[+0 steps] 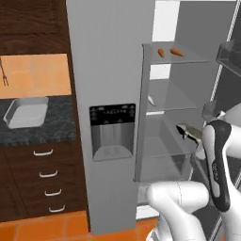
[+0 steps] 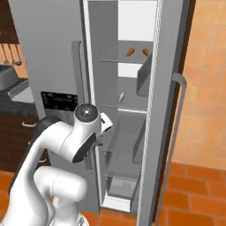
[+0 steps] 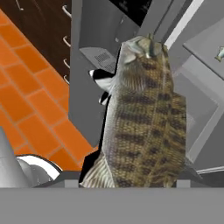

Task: Place one carrot and one fish in each tupperware on the nearby counter, to pack two identical lunches.

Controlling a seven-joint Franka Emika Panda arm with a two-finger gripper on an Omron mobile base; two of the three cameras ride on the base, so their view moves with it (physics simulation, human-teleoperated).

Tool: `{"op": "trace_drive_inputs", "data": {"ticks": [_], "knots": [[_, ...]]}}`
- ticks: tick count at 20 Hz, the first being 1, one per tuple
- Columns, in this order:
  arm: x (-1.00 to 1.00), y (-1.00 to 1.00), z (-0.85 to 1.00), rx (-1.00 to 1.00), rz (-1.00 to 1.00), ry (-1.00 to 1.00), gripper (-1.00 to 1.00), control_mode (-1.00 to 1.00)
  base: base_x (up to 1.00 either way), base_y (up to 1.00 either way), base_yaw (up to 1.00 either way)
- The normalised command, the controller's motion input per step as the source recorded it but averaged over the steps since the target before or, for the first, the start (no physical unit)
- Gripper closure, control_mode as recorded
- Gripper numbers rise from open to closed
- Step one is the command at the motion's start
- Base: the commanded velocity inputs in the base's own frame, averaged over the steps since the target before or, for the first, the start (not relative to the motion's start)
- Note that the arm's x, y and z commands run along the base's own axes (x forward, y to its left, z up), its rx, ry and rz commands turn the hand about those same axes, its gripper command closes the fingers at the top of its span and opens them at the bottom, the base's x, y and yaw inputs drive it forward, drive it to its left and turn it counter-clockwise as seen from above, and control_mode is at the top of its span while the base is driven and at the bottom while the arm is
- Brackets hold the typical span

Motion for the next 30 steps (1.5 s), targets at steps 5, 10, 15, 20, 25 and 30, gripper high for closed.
{"op": "trace_drive_inputs", "data": {"ticks": [5,10,15,20,25,30], "knots": [[0.0,0.0,0.0,0.0,0.0,0.0,1.0,1.0,-0.42,0.97,0.08],[0.0,0.0,0.0,0.0,0.0,0.0,1.0,1.0,0.26,1.0,0.0],[0.0,0.0,0.0,0.0,0.0,0.0,1.0,1.0,0.5,1.0,0.0],[0.0,0.0,0.0,0.0,0.0,0.0,1.0,1.0,0.79,1.0,-0.01],[0.0,0.0,0.0,0.0,0.0,0.0,1.0,1.0,0.95,0.97,-0.02],[0.0,0.0,0.0,0.0,0.0,0.0,1.0,1.0,1.0,0.15,-0.09]]}}
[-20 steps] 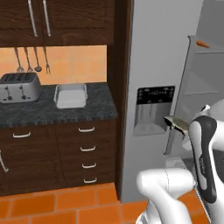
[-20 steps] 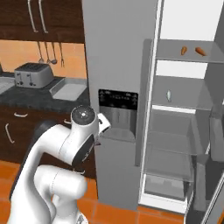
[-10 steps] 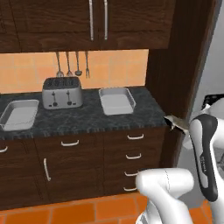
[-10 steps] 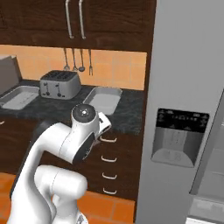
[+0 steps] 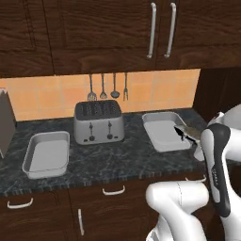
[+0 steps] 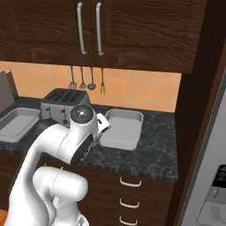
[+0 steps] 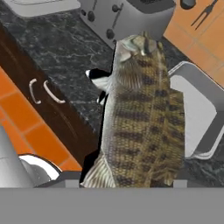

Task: Place one carrot and one fish in each tupperware on the nearby counter, to pack two identical lunches.

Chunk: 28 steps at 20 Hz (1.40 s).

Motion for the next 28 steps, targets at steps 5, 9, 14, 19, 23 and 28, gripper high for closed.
{"op": "trace_drive_inputs", "data": {"ticks": [5,9,14,19,23,28], "knots": [[0.6,-0.05,-0.2,0.0,-0.03,0.0,1.0,-1.0,0.4,-0.02,-0.02],[0.5,0.0,-0.37,0.0,-0.23,0.0,1.0,-1.0,0.0,0.0,0.0],[0.18,0.02,-0.37,0.11,-0.45,0.08,1.0,-1.0,0.0,0.0,0.0],[0.38,0.02,-0.24,0.25,-0.24,0.11,1.0,-1.0,0.0,0.0,0.0],[0.57,0.0,-0.05,0.1,0.0,0.0,1.0,-1.0,0.0,0.0,0.0],[0.78,-0.03,-0.21,0.05,0.0,0.0,1.0,-1.0,0.0,0.0,0.0]]}}
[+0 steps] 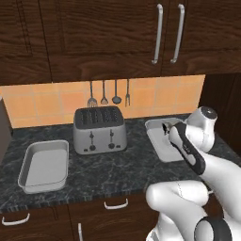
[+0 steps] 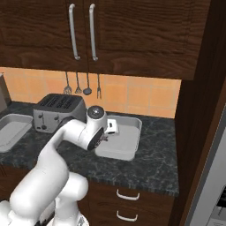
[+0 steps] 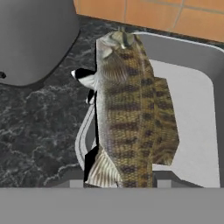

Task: Place one carrot and one fish in each tupperware on the nearby counter, to pack two identical lunches.

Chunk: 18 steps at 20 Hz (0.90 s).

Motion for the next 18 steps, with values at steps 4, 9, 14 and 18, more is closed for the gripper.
{"op": "trace_drive_inputs", "data": {"ticks": [4,9,14,18], "knots": [[0.64,-0.17,-0.29,0.01,-0.03,0.01,1.0,-1.0,0.0,0.0,0.0],[0.55,-0.28,-0.3,0.0,-0.03,0.06,1.0,-1.0,0.0,0.0,0.0],[0.56,-0.01,-0.4,0.0,0.0,0.03,1.0,-1.0,0.0,0.0,0.0],[0.32,-0.13,-0.47,0.0,0.0,0.0,1.0,-1.0,0.0,0.0,0.0]]}}
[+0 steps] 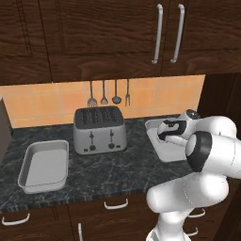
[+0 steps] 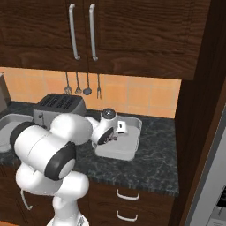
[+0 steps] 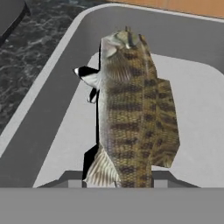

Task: Place one carrot and one fish in each tupperware on the nearby counter, to pack two identical lunches.

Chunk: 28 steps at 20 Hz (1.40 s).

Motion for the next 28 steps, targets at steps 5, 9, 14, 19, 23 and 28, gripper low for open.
{"op": "trace_drive_inputs", "data": {"ticks": [5,9,14,19,23,28], "knots": [[0.39,-0.19,-0.33,0.0,0.0,0.0,-1.0,-1.0,0.0,0.0,0.0],[0.41,0.0,-0.13,0.0,0.0,0.0,-1.0,-1.0,0.0,0.0,0.0],[0.22,0.0,-0.09,0.0,0.0,0.0,-1.0,-1.0,0.0,0.0,0.0],[-0.61,0.02,0.59,0.0,0.0,-0.12,-1.0,-1.0,0.0,0.0,0.0],[-0.79,0.31,0.98,-0.04,-0.01,-0.11,-1.0,-1.0,0.0,0.0,0.0],[-0.8,0.43,0.9,-0.05,-0.08,-0.03,-1.0,-1.0,0.0,0.0,0.0]]}}
